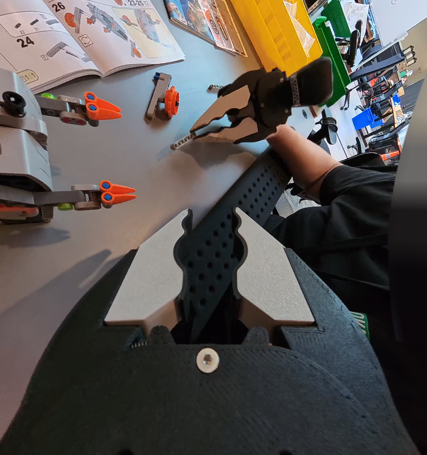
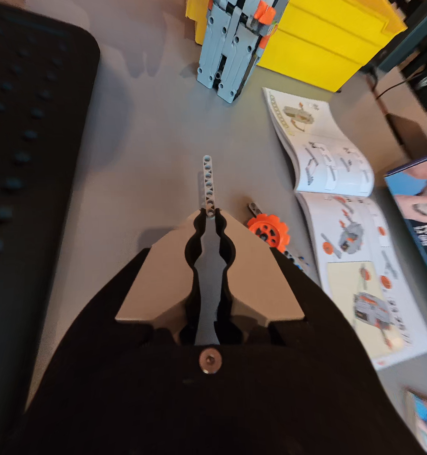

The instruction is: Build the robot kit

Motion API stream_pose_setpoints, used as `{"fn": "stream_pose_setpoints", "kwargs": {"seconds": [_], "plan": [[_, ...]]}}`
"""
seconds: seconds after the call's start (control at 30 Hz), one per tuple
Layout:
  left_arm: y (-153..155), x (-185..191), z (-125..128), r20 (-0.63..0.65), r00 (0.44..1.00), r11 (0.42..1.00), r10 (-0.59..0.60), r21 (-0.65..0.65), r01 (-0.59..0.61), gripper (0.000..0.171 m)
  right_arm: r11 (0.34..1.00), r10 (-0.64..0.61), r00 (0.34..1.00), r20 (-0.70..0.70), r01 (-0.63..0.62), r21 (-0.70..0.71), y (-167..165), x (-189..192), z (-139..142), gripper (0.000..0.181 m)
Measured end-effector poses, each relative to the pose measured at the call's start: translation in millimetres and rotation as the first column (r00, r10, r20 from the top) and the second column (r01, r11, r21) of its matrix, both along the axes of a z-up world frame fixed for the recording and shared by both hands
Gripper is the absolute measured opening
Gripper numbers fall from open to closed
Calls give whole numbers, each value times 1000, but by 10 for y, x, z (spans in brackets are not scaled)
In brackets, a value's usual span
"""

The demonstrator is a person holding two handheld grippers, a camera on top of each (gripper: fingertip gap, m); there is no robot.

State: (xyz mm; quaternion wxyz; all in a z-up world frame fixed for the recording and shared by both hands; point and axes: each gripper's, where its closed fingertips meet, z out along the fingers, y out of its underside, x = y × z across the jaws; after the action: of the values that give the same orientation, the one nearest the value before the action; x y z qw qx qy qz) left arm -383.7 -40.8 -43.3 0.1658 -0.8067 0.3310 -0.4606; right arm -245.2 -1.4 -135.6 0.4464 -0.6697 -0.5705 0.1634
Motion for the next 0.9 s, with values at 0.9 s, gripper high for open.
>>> {"fn": "stream_pose_setpoints", "kwargs": {"seconds": [0.9], "plan": [[809,-1080,898,138,900,710,414,570,-414,48,994,47,999,16,-45,-103,-61,-104,-208,25]]}}
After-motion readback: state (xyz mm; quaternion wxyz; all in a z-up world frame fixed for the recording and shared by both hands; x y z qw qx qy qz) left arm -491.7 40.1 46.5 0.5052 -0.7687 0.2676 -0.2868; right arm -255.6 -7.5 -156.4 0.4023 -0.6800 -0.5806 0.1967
